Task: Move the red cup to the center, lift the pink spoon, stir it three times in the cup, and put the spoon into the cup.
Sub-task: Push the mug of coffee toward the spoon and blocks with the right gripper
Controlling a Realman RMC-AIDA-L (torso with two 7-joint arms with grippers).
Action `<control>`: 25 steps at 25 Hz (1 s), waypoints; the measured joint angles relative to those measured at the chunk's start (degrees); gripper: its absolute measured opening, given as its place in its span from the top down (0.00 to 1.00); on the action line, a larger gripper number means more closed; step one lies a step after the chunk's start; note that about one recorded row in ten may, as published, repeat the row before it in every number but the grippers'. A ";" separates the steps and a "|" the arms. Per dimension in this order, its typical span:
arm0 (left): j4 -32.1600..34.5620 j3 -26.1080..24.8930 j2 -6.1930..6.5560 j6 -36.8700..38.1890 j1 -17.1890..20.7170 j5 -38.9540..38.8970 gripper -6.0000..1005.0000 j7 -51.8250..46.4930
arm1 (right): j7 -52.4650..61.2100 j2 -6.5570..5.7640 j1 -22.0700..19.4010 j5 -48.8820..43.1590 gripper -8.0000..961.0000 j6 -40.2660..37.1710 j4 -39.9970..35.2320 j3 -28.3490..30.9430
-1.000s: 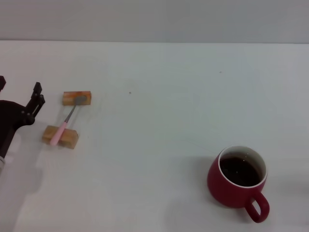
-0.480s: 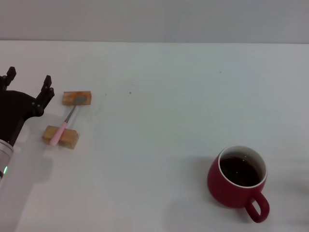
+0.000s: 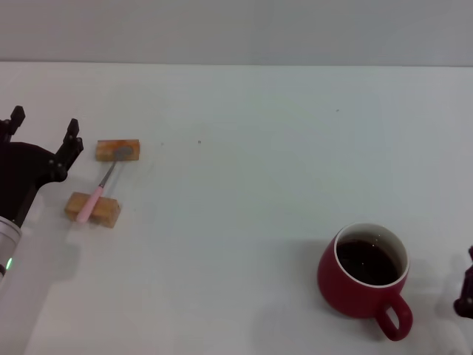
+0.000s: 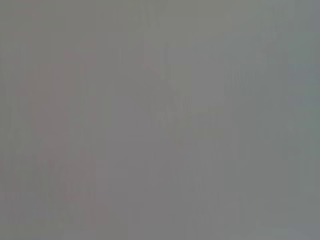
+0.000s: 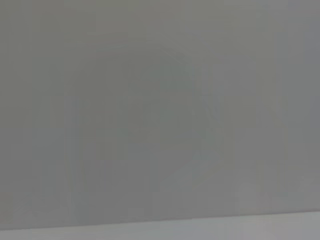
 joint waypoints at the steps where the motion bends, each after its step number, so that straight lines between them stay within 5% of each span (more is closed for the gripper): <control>1: 0.05 -0.07 -0.02 -0.05 0.00 0.00 0.17 0.00 | -0.02 0.02 0.10 -0.07 0.99 0.00 0.36 -0.30; 25: 0.49 -0.55 0.10 0.08 -0.23 0.01 0.17 0.50 | 0.09 0.06 0.34 -0.54 0.99 3.73 1.96 -0.86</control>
